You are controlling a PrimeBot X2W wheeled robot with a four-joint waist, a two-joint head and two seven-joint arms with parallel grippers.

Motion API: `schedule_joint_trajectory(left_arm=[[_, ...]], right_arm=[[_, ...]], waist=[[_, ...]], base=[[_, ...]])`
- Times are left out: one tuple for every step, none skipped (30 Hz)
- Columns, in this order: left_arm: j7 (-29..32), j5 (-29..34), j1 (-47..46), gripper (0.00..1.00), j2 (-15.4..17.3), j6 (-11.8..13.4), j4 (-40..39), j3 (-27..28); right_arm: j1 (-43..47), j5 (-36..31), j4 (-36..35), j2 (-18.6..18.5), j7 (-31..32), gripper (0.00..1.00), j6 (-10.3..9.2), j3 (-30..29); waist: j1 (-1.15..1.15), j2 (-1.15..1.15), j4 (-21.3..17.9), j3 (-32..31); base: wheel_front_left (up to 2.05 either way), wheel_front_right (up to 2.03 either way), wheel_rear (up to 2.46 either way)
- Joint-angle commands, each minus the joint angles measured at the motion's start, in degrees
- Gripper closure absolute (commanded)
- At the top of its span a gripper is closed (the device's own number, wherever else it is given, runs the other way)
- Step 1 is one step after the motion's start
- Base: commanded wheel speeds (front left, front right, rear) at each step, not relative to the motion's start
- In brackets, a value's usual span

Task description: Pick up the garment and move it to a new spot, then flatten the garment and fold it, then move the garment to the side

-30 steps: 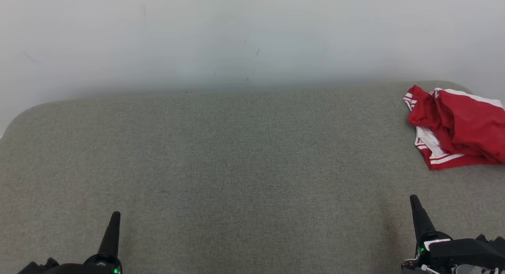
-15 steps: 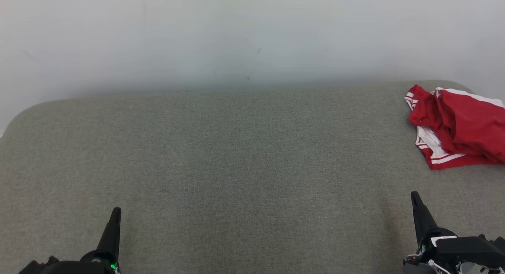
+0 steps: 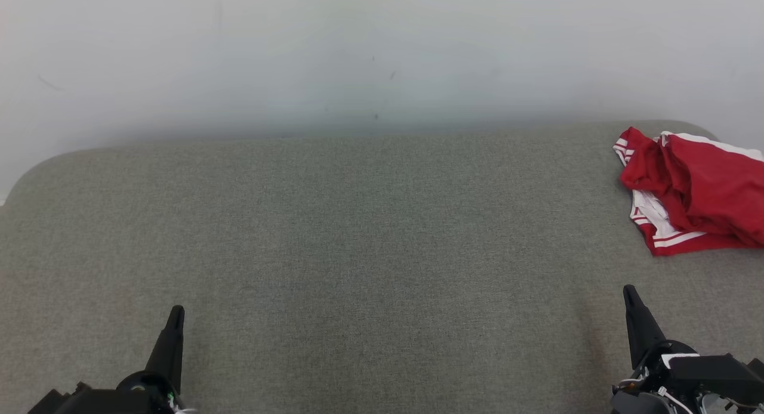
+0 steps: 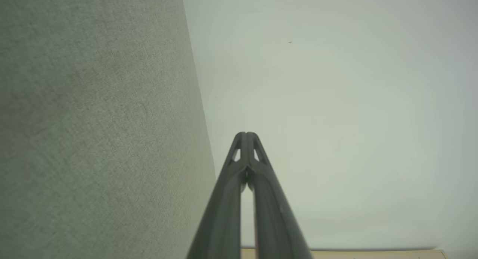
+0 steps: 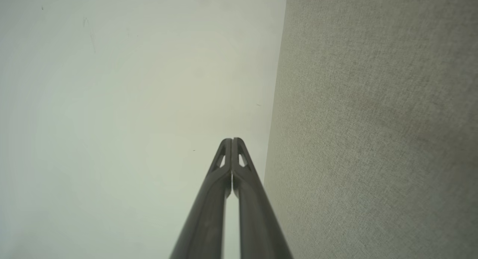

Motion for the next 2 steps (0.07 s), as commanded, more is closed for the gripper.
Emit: schedule_joint_trajectory(left_arm=[[0.36, -1.17, -0.76, 1.0, 0.31, -0.26, 0.12, 0.2], [0.42, -1.38, -0.81, 1.0, 0.32, -0.26, 0.15, 0.21]], right_arm=[[-0.45, 1.0, -0.24, 0.13, 0.37, 1.0, -0.12, -0.21], [-0.49, 1.37, -0.24, 0.16, 0.49, 1.0, -0.12, -0.27]], waist=[[0.0, 0.0, 0.01, 0.01], [0.0, 0.0, 0.02, 0.02]], base=[[0.0, 0.0, 0.0], [0.0, 0.0, 0.0]])
